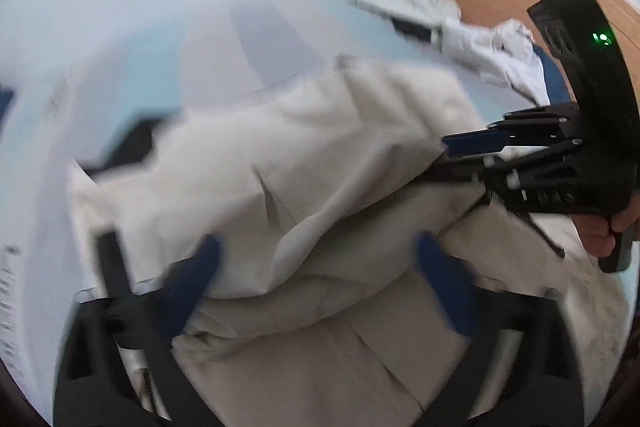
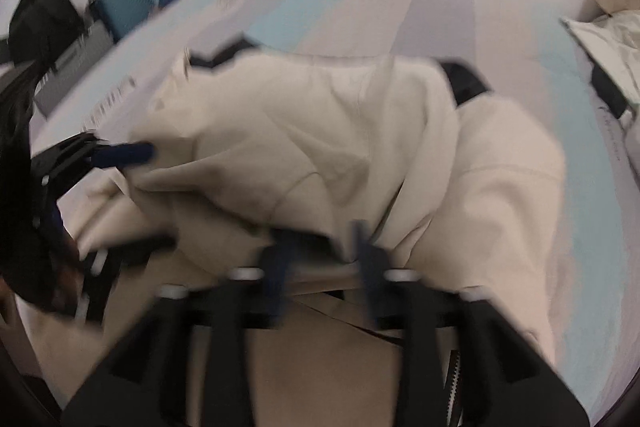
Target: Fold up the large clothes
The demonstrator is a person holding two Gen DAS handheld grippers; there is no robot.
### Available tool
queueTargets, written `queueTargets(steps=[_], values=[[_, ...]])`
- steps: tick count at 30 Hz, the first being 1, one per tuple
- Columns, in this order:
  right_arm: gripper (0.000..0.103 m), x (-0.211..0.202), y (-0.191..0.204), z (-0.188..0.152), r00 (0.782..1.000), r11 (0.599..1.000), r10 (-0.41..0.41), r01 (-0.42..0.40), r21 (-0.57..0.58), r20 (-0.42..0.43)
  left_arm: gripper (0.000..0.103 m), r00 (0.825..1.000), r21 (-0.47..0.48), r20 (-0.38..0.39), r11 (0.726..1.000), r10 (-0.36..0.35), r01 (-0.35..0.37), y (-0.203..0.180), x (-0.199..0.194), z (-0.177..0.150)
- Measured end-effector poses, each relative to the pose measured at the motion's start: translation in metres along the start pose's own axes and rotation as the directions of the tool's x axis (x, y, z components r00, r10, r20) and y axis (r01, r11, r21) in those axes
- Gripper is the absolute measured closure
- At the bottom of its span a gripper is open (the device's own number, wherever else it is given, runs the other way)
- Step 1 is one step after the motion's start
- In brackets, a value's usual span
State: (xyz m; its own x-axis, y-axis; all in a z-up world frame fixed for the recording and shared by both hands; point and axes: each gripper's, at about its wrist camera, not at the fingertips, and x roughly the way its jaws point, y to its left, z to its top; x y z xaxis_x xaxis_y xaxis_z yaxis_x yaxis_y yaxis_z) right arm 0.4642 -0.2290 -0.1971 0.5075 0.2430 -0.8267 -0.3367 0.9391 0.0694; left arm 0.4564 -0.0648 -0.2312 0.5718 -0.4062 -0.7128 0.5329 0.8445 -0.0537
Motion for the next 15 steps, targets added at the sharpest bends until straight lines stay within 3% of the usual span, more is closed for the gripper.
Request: queueTargets(steps=[5,9,11,15], values=[[0.044,-0.034,0.004,0.012,0.996,1.0,0.003,-0.004,0.013,0.088,0.006,0.999,-0.035,0.041,0.999,-0.015,0.016,0.003,-0.019,0.021],[0.071,-0.02,-0.01,0.019,0.998,0.999,0.026,-0.028,0.036,0.056,0.006,0.999,-0.073,0.031,0.997,-0.008,0.011,0.024,-0.005,0.028],[0.076,-0.005,-0.02,0.019,0.999,0.998,0.025,-0.026,0.049,0.027,0.006,1.0,-0.081,-0.002,0.997,0.01,-0.01,0.031,0.008,0.025],[0.077,0.019,-0.03,0.009,0.999,0.999,0.016,-0.015,0.052,-0.031,0.009,0.998,-0.106,-0.067,0.994,0.003,-0.01,0.042,0.032,0.01]])
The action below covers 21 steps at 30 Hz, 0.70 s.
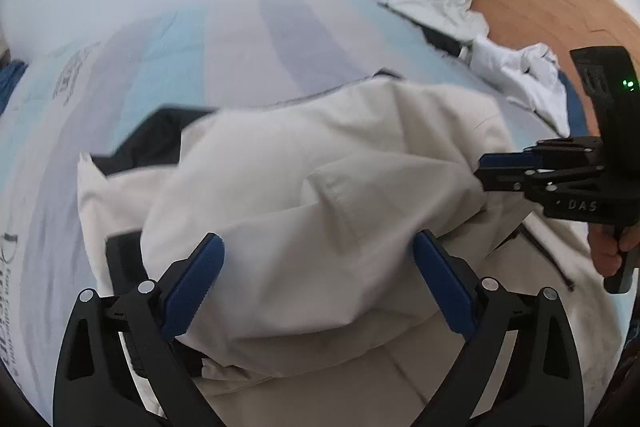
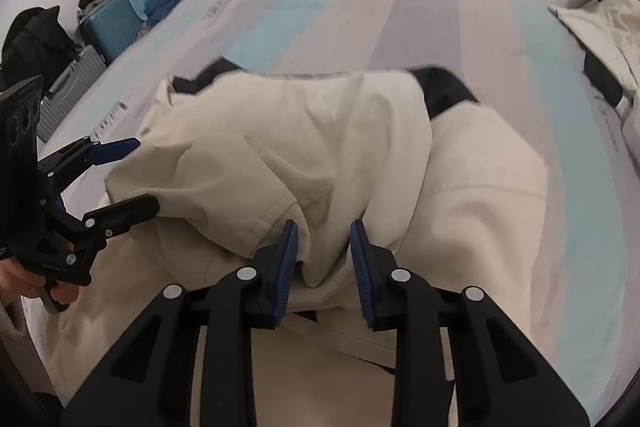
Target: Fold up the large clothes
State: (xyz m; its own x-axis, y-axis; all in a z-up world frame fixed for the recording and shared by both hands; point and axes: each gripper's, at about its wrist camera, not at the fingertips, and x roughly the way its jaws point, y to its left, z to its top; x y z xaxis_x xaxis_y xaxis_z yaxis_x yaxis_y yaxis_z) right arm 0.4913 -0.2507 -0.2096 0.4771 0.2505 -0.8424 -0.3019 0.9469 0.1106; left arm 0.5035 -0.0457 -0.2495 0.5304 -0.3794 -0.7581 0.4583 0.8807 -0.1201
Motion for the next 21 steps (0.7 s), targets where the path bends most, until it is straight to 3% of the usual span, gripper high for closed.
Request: queueTargets(steps=[8,14,16,18,21], values=[[0.077,0.025,0.0,-0.011,0.999,1.0,-0.008,0.008,0.003,-0.038,0.009,0.994,-0.034,-0.108,0.999,0.027,-0.031,0.008,0.032,-0.024],[0.077,0.028,0.001,-0.011,0.999,1.0,-0.017,0.017,-0.003,-0.044,0.008,0.99,-0.043,-0.135,0.998,0.03,-0.036,0.011,0.04,-0.025],[0.071,0.024,0.004,-0.008,1.0,1.0,-0.016,0.017,0.005,-0.024,0.009,0.992,-0.044,-0.124,0.998,0.035,-0.041,0.011,0.031,-0.023],[0.056,0.012,0.008,-0.009,1.0,1.0,-0.019,0.019,0.0,-0.001,0.009,0.993,-0.047,-0.106,0.998,0.042,-0.047,0.012,0.016,-0.026],[0.053,-0.009,0.015,-0.019,0.999,0.999,-0.046,0.046,-0.009,0.018,0.009,0.995,-0.051,-0.083,0.997,0.061,-0.065,0.015,-0.018,-0.04]])
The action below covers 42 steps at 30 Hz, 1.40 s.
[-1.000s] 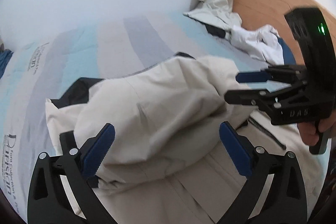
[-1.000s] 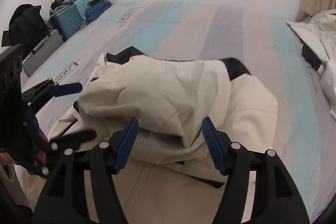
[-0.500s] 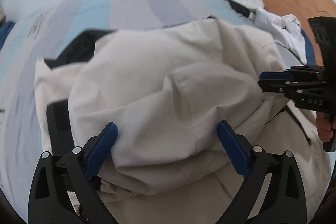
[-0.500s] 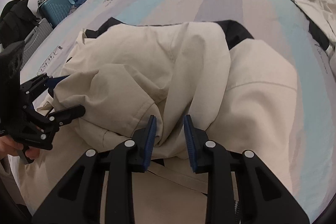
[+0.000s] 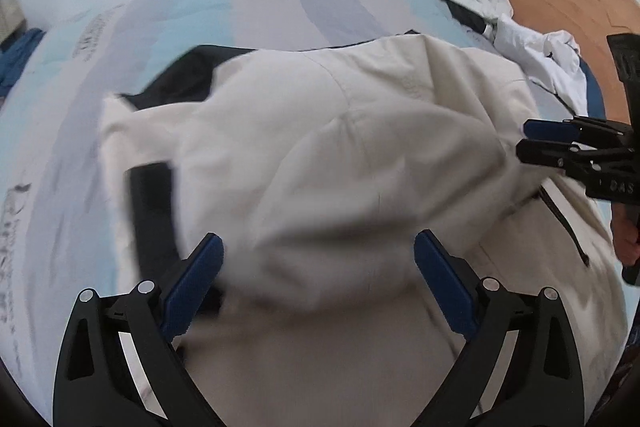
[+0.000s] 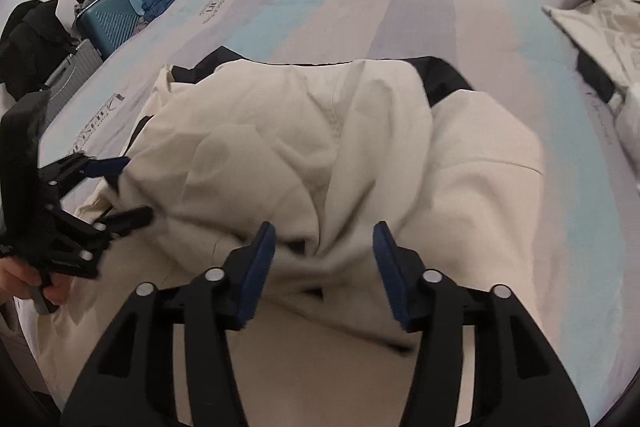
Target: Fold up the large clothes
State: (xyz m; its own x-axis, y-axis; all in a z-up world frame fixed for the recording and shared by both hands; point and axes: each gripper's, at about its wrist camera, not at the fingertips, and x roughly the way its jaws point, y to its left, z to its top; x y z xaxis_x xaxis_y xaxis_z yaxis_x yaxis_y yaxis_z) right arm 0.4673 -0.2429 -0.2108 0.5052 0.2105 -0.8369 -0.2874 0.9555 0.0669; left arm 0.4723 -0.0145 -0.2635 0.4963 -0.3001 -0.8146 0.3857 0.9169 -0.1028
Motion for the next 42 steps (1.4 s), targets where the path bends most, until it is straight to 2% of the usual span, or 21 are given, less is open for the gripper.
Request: queueTargets(steps=[4,7,11,14,17,20,24,27,31,34,38,40,42], values=[[0.051,-0.035,0.002,-0.036,0.998,0.998,-0.057,0.058,0.028,-0.027,0.006,0.998,-0.004,-0.002,0.998,0.063,-0.063,0.01,-0.052,-0.046],[0.047,-0.057,0.0,-0.074,0.992,0.99,-0.093,0.101,0.1,-0.087,0.006,0.995,-0.028,-0.046,0.995,0.092,-0.094,0.021,-0.086,-0.086],[0.031,-0.079,0.004,-0.13,0.975,0.977,-0.166,0.184,0.112,-0.15,0.006,0.984,-0.078,-0.115,0.986,0.136,-0.145,0.03,-0.117,-0.134],[0.029,-0.084,0.0,-0.163,0.967,0.971,-0.186,0.208,0.115,-0.174,0.006,0.975,-0.149,-0.142,0.97,0.171,-0.191,0.031,-0.132,-0.166],[0.029,-0.093,-0.013,-0.199,0.957,0.963,-0.213,0.24,0.126,-0.195,0.006,0.963,-0.205,-0.192,0.951,0.192,-0.23,0.022,-0.142,-0.197],[0.029,-0.118,-0.032,-0.232,0.952,0.953,-0.218,0.255,0.164,-0.215,0.006,0.94,-0.196,-0.242,0.937,0.24,-0.29,0.006,-0.154,-0.223],[0.028,-0.144,-0.051,-0.274,0.94,0.942,-0.223,0.276,0.191,-0.26,0.006,0.921,-0.163,-0.254,0.925,0.297,-0.343,-0.002,-0.169,-0.253],[0.028,-0.156,-0.067,-0.304,0.934,0.923,-0.205,0.284,0.26,-0.291,0.006,0.931,-0.22,-0.283,0.929,0.232,-0.298,0.009,-0.168,-0.274],[0.027,-0.166,-0.078,-0.332,0.939,0.91,-0.181,0.273,0.312,-0.292,0.006,0.932,-0.22,-0.299,0.936,0.205,-0.276,0.007,-0.164,-0.292],[0.025,-0.164,-0.079,-0.336,0.945,0.911,-0.164,0.255,0.325,-0.282,0.006,0.934,-0.219,-0.293,0.937,0.205,-0.274,0.004,-0.161,-0.297],[0.025,-0.155,-0.074,-0.332,0.953,0.917,-0.109,0.206,0.342,-0.282,0.006,0.945,-0.281,-0.28,0.927,0.168,-0.248,0.008,-0.161,-0.3],[0.032,-0.148,-0.067,-0.331,0.946,0.927,-0.089,0.194,0.322,-0.313,0.009,0.949,-0.288,-0.275,0.928,0.155,-0.235,0.009,-0.159,-0.301],[0.038,-0.145,-0.065,-0.331,0.943,0.925,-0.085,0.195,0.326,-0.323,0.02,0.954,-0.294,-0.271,0.932,0.13,-0.211,0.009,-0.16,-0.3]])
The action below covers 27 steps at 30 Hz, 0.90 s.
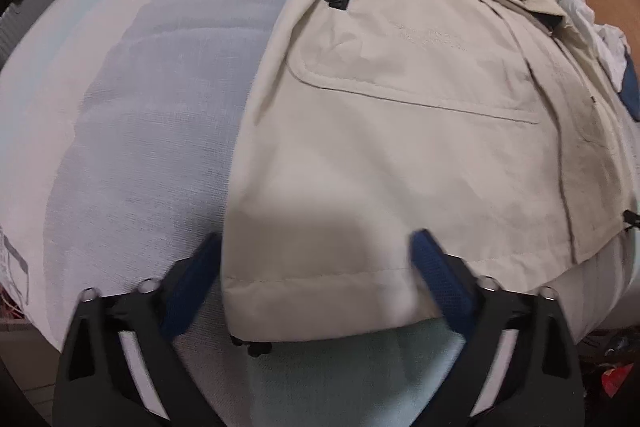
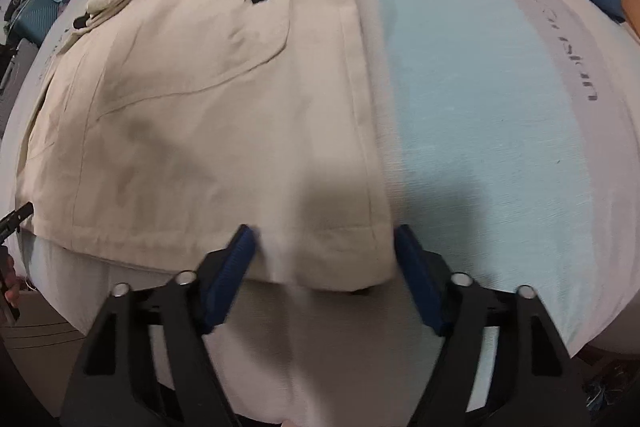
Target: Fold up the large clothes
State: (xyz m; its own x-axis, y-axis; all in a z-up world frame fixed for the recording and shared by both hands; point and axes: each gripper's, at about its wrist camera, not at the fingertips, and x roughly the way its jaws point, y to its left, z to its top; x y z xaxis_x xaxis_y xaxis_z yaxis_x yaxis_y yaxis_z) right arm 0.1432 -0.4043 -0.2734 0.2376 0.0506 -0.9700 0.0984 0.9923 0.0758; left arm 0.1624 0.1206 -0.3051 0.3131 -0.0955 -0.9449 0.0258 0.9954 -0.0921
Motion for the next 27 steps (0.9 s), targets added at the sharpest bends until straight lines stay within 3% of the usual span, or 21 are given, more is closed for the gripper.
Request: queueTargets(steps=[4,7,13,16,19,27], values=[[0.049,-0.001,-0.001,0.0,1.0,0.999,-0.003,0.003,0.044,-0.005,0.037,1.0,-0.005,-0.003,1.0,-0.02,0.02,0.005,-0.005,-0.001],[0.063,-0.007,0.002,-0.004,1.0,0.999,0.002,-0.002,0.04,0.001,0.051,0.999,-0.017,-0.004,0.999,-0.035,0.035,0.009,-0.011,-0.001],[0.083,-0.023,0.011,-0.007,1.0,1.0,0.001,-0.001,-0.012,0.014,0.064,0.999,0.02,-0.024,1.0,-0.021,0.021,0.006,-0.02,0.0],[0.086,-0.028,0.014,-0.006,1.0,1.0,0.01,-0.01,-0.012,0.014,0.079,0.999,0.013,-0.03,0.999,-0.037,0.038,0.005,-0.023,0.003],[0.087,-0.034,0.009,-0.004,0.999,0.999,0.033,-0.033,0.013,0.014,0.086,0.998,0.023,-0.038,0.999,-0.047,0.048,-0.001,-0.027,0.008],[0.089,-0.06,0.023,0.015,0.998,0.998,0.053,-0.052,-0.029,0.033,0.091,0.998,0.072,-0.031,0.996,-0.047,0.049,-0.018,-0.061,0.023]])
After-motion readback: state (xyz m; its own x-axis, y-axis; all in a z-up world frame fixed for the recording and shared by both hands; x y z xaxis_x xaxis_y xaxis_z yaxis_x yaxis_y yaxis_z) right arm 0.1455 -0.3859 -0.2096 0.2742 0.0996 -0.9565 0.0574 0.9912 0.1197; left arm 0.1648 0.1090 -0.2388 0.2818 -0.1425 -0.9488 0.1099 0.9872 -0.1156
